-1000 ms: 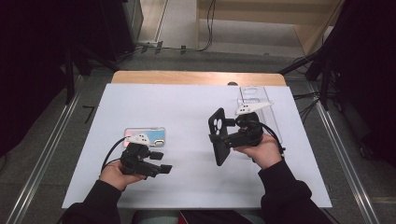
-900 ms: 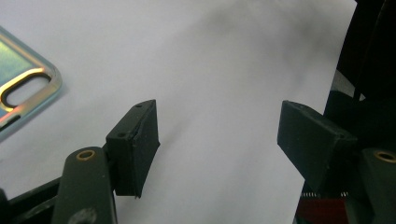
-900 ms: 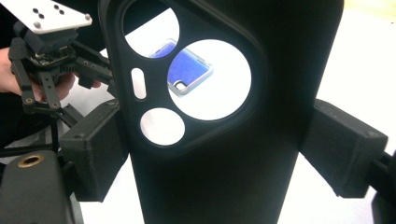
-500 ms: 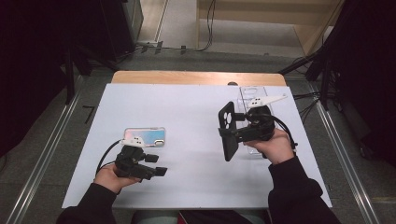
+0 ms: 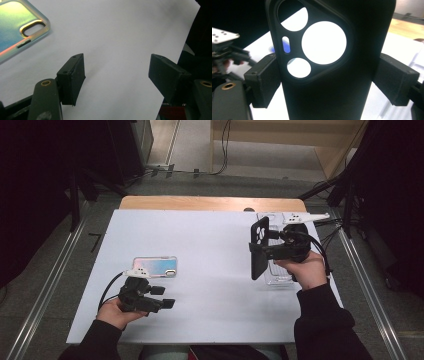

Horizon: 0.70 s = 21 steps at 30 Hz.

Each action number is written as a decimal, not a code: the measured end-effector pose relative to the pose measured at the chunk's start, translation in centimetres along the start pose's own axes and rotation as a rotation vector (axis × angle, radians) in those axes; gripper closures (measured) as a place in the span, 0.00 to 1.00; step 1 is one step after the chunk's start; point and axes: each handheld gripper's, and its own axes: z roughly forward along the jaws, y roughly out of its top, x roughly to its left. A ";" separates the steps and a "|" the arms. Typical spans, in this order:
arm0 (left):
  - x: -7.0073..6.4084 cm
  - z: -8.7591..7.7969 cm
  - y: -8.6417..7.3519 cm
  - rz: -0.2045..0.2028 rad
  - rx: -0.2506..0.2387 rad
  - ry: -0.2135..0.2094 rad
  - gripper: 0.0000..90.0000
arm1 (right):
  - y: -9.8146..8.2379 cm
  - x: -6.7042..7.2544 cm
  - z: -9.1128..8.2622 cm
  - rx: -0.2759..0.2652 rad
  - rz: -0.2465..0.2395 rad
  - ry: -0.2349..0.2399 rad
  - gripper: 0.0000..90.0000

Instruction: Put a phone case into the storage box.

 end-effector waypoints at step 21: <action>0.3 -0.1 -0.3 -0.035 -0.023 0.024 0.33 | 0.3 -2.3 -1.6 -0.113 0.086 -0.239 0.14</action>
